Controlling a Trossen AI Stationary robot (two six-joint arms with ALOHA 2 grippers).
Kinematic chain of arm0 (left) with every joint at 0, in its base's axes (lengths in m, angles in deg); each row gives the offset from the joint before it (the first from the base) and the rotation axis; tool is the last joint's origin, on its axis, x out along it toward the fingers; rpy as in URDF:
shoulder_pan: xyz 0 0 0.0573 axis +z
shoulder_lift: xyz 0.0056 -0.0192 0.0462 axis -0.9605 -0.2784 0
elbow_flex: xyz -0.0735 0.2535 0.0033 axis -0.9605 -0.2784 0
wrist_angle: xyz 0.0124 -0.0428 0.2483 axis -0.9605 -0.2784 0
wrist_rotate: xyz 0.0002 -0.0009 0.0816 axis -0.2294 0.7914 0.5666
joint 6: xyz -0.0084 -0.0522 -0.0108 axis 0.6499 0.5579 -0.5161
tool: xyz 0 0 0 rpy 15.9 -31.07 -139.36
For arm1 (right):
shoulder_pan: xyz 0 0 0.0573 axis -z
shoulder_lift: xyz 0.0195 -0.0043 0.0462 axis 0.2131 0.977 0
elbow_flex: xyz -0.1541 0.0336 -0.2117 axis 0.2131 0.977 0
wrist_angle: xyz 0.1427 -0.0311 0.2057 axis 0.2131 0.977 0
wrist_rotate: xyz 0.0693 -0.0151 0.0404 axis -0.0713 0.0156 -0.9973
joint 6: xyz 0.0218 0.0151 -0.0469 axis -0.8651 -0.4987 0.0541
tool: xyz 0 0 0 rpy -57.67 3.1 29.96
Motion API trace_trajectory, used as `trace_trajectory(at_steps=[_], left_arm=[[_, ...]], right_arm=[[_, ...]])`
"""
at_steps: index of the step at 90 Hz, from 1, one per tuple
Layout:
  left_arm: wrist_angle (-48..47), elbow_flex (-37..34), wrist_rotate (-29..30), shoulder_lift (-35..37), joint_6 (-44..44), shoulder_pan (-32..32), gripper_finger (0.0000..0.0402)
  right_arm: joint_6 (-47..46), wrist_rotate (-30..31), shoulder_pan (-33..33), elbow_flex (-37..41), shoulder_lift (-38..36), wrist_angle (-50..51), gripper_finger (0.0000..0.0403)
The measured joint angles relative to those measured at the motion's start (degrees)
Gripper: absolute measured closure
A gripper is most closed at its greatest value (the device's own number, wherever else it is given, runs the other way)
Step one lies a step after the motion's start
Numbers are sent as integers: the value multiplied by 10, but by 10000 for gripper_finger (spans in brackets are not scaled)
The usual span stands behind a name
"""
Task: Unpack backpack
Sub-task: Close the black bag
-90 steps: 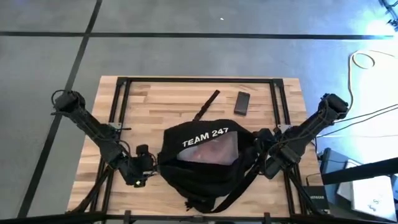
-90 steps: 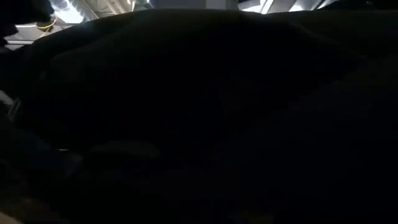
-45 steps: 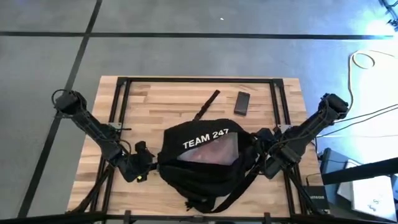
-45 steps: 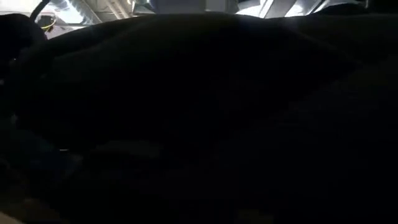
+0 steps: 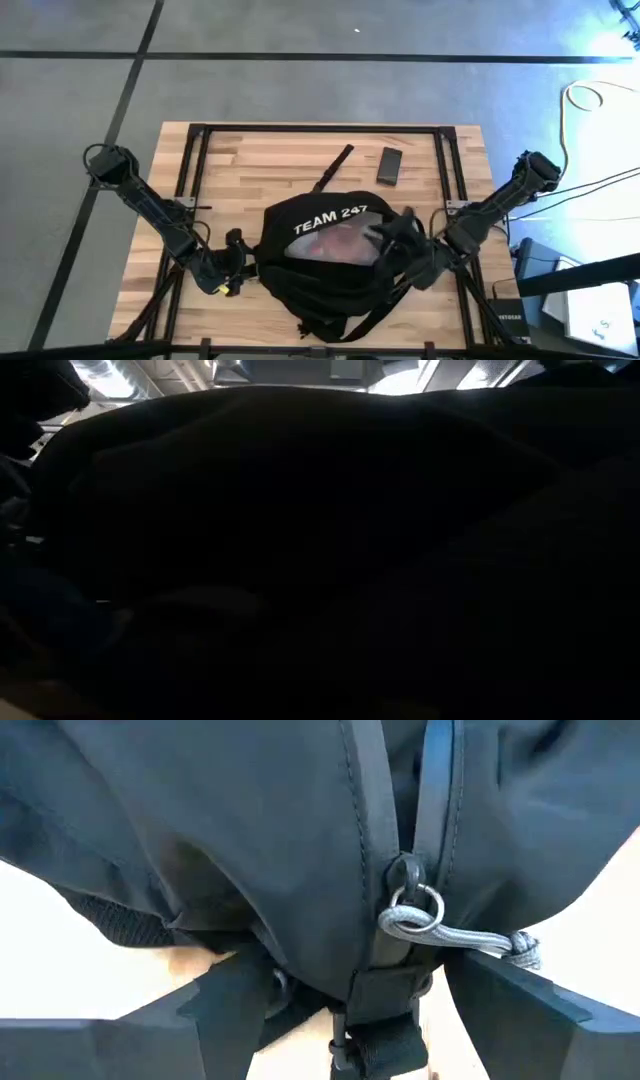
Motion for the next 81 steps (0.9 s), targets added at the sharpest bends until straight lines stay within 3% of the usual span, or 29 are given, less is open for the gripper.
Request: trace_trajectory(at_steps=[17, 27, 34, 54, 67, 81], left_arm=[[-19, 0, -5, 0, 0, 0, 123], [-19, 0, 11, 0, -12, 0, 123], [-19, 0, 16, 0, -12, 0, 123], [-8, 0, 5, 0, -5, 1, 123], [25, 0, -11, 0, -7, 16, 123], [83, -1, -31, 0, -72, 34, 123]], right_arm=[[229, -104, 54, 0, 50, -201, 308], [371, -254, 107, -2, 120, -350, 308], [426, -339, 138, -28, 175, -395, 308], [463, -484, 190, -196, 331, -317, 307], [503, -494, 192, -326, 421, -211, 290], [535, -492, 190, -419, 479, -149, 254]])
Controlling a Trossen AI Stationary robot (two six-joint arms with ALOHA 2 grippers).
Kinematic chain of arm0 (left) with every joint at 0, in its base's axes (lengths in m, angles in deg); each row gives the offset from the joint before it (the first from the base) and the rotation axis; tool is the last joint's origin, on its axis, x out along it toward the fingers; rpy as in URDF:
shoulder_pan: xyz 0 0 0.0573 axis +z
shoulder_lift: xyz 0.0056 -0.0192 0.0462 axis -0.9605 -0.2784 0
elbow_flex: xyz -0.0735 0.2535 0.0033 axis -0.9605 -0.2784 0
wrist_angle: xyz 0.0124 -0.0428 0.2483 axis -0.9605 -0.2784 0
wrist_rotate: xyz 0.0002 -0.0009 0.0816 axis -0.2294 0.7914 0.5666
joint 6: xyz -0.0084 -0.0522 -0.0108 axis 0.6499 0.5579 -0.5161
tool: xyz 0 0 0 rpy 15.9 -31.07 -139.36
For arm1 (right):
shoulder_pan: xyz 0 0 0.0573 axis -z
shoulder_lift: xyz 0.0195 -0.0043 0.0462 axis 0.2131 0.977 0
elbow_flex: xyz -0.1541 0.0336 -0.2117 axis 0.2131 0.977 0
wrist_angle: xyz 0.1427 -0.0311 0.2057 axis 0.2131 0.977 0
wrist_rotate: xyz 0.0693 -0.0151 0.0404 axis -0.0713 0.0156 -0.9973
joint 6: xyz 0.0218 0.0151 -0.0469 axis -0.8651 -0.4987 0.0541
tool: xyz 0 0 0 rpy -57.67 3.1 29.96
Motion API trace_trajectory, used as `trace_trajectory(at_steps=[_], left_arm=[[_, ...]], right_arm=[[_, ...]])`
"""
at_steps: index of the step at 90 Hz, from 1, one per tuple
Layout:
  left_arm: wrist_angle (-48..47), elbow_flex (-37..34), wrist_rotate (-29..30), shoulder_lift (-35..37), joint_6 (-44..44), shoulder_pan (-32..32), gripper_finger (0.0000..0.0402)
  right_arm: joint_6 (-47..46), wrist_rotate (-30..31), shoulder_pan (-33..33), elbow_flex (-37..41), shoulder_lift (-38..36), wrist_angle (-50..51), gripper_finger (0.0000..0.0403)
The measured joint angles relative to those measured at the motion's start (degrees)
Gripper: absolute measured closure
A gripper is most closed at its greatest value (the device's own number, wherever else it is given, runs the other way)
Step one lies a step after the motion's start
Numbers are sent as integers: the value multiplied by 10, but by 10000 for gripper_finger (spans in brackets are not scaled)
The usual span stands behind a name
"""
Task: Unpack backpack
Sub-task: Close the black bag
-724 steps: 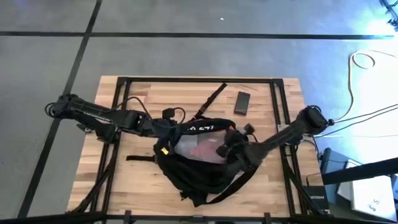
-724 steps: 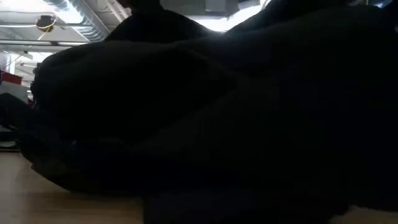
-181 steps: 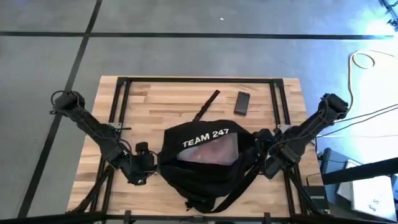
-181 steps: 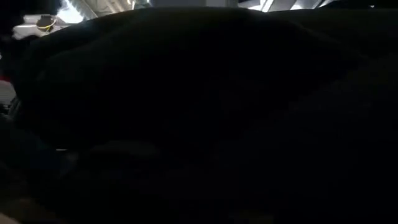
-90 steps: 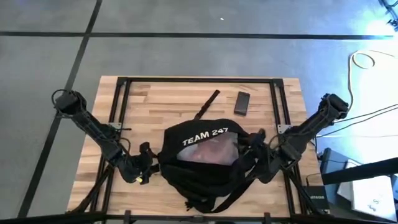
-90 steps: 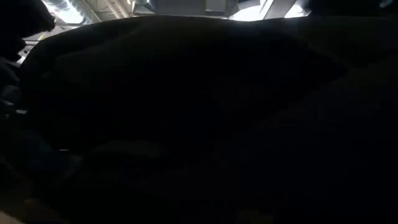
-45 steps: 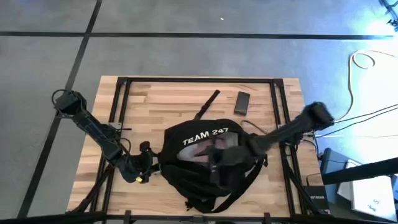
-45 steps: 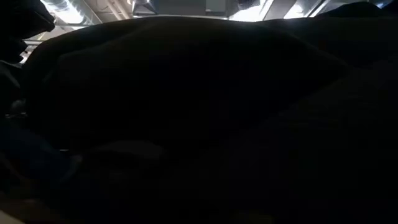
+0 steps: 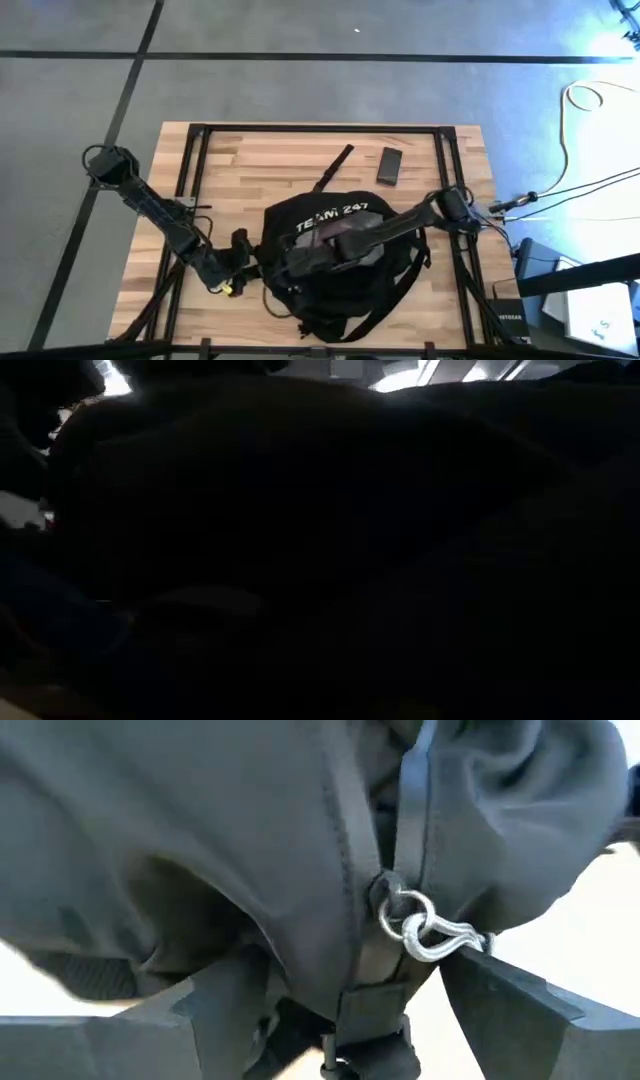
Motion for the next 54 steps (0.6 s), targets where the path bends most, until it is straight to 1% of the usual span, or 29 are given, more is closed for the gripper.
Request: trace_trajectory(at_steps=[12, 23, 28, 33, 39, 42, 49, 54], left_arm=[[30, 0, -10, 0, -36, 20, 123], [32, 0, -14, 0, -48, 41, 123], [45, 0, -18, 0, -61, 53, 123], [65, 0, -28, 0, -78, 64, 123], [90, 0, -43, 0, -94, 77, 123], [101, 0, -51, 0, -101, 83, 123], [116, 0, -69, 0, -116, 93, 123], [118, 0, -75, 0, -120, 98, 123]], right_arm=[[12, 1, 0, -23, 7, 6, 229], [-5, 2, 0, -23, 8, -5, 222], [-47, -2, 0, -23, 8, -24, 222], [-124, -16, 1, -23, 8, -52, 223], [-233, -51, 1, -23, 8, -76, 225], [-273, -73, 1, -23, 8, -80, 227], [-301, -119, -2, -23, 8, -79, 229], [-303, -128, -6, -23, 9, -70, 230]])
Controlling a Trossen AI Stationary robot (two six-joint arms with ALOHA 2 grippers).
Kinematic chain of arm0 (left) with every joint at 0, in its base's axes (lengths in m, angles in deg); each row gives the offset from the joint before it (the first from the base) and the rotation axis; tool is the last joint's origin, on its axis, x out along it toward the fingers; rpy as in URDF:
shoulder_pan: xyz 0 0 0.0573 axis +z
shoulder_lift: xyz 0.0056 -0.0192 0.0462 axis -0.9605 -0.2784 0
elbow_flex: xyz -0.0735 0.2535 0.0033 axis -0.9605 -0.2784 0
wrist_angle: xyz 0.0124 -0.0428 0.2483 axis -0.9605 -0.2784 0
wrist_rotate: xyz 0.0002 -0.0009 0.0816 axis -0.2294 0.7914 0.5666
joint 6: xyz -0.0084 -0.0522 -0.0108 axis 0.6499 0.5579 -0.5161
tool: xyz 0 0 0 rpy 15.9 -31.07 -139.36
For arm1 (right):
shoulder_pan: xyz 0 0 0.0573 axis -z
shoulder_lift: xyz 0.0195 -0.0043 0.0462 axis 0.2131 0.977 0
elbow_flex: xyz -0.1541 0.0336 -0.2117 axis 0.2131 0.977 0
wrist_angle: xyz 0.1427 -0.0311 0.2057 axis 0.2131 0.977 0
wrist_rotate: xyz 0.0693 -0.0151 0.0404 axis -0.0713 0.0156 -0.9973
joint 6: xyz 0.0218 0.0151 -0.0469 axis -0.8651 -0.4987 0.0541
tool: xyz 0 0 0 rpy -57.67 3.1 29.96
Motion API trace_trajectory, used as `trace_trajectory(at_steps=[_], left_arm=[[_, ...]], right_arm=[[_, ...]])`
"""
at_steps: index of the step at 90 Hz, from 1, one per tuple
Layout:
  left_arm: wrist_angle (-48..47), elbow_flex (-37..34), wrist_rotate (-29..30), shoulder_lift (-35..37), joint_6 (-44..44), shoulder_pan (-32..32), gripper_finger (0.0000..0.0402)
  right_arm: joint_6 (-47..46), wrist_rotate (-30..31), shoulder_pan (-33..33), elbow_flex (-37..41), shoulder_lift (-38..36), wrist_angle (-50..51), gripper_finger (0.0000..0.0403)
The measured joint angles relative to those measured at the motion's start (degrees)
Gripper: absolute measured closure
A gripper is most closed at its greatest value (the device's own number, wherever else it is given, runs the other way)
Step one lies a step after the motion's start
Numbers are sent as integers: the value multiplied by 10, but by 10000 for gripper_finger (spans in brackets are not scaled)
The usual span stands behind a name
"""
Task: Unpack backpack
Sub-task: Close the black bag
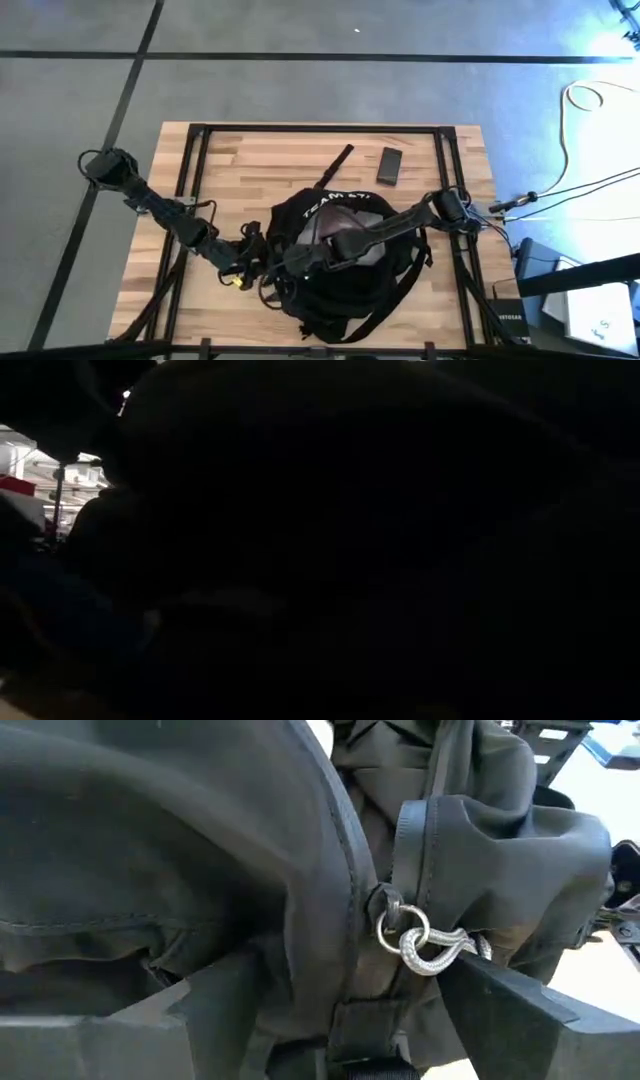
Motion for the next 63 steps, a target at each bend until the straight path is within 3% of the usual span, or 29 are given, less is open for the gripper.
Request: trace_trajectory(at_steps=[25, 42, 63], left_arm=[[21, 0, -17, 0, 4, 6, 123], [60, 0, -57, 0, 5, 7, 123], [57, 0, -65, 0, 13, 7, 123]], right_arm=[[-11, 22, -4, 1, 20, 98, 231], [-9, 129, -16, 1, 17, 195, 231], [-14, 186, -13, 1, 13, 191, 231]])
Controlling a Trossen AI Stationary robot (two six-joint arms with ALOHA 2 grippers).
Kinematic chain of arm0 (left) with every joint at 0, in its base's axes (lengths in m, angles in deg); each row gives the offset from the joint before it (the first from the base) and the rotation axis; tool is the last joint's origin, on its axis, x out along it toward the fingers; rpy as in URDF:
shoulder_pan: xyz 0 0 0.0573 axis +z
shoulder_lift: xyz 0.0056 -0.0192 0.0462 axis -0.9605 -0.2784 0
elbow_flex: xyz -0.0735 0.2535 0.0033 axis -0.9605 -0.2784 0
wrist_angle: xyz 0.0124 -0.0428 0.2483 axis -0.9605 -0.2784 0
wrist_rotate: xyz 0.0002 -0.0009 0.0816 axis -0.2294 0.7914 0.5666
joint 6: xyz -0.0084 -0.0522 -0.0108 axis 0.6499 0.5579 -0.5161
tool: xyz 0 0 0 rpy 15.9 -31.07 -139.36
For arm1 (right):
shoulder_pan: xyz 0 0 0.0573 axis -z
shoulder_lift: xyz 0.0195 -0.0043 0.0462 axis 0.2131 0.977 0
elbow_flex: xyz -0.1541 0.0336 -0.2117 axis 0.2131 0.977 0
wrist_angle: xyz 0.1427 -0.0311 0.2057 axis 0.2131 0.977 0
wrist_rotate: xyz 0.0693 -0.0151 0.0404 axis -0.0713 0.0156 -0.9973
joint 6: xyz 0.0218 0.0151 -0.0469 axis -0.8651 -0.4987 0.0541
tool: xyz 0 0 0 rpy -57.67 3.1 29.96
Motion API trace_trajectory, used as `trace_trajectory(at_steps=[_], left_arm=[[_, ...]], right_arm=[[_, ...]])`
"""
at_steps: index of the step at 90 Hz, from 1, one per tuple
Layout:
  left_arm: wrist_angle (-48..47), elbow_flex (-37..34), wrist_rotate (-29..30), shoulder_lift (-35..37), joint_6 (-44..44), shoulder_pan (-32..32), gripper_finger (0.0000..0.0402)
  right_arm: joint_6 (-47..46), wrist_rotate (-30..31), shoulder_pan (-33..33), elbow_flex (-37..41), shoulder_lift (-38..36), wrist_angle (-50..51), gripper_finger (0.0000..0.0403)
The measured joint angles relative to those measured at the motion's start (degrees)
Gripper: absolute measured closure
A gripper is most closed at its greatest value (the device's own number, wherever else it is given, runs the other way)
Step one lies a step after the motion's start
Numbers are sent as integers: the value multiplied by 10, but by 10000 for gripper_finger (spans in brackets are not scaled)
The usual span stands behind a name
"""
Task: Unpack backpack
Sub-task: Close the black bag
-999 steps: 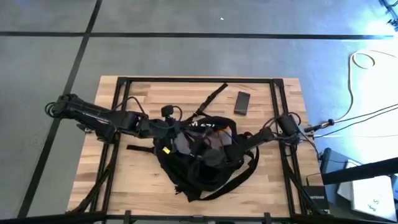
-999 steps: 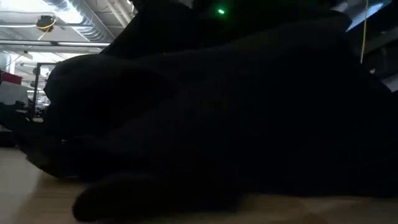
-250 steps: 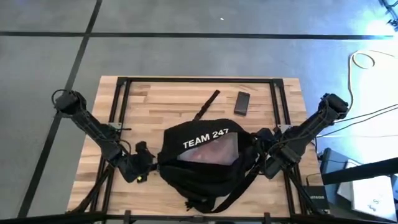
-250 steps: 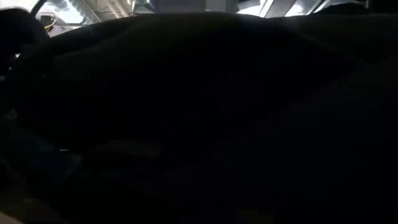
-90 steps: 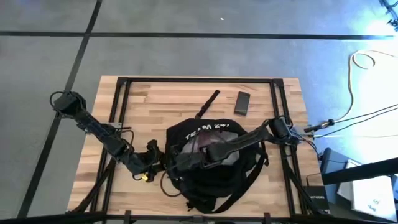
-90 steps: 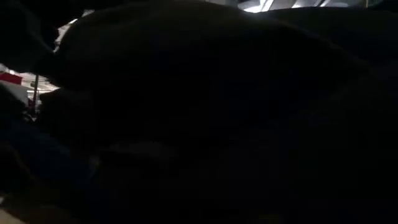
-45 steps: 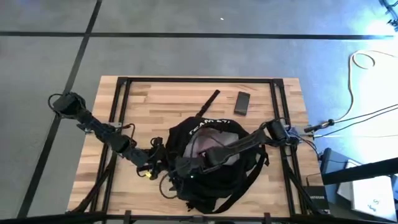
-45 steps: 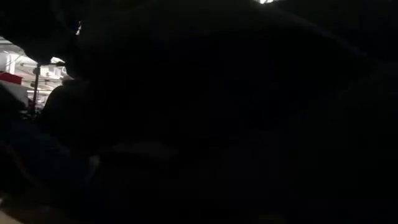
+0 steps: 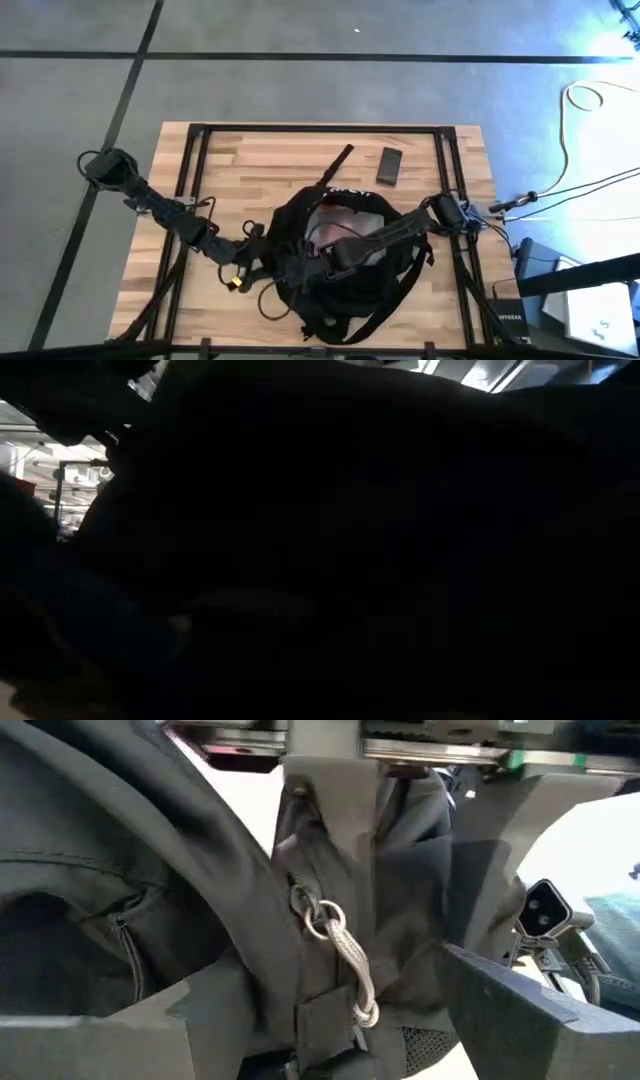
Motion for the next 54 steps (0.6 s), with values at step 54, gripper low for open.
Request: trace_trajectory(at_steps=[54], left_arm=[[-2, 0, -18, 0, -2, 0, 123]], right_arm=[[-11, 36, -3, 0, -8, -15, 231]])
